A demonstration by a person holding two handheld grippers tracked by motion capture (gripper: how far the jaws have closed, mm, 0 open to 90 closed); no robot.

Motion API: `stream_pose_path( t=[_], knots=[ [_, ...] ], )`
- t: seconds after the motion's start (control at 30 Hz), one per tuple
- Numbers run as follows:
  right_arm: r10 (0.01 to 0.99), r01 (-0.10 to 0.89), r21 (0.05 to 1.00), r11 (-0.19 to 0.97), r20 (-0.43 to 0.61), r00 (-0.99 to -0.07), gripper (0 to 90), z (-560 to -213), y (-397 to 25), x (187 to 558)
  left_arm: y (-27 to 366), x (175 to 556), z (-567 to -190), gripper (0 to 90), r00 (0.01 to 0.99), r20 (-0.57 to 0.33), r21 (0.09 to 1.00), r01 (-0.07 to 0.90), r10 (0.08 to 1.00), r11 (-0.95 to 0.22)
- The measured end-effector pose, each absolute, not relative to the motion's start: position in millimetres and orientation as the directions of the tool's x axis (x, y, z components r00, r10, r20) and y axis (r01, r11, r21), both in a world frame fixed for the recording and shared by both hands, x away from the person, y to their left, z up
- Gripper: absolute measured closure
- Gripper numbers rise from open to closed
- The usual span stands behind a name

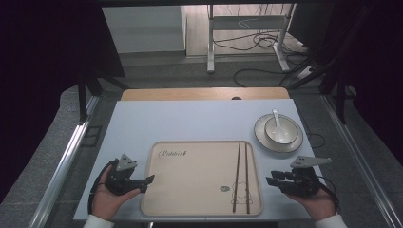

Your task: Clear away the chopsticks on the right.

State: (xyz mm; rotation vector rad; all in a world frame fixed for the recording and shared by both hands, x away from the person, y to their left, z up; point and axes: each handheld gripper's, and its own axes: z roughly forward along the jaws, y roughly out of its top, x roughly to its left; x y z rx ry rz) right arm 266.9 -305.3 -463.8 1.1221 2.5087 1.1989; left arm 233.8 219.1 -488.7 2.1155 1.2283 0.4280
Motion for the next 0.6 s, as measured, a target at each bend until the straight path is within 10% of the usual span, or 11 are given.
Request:
stream_pose_path(
  t=[0.6],
  knots=[
    [0.697,0.552,0.733,0.397,0.15,-0.701,38.1,-466.1,-310.4,267.6,219.2,233.7,-488.1,17.3,0.508,-0.035,0.676,0.646,0.861,-0.353]
  ],
)
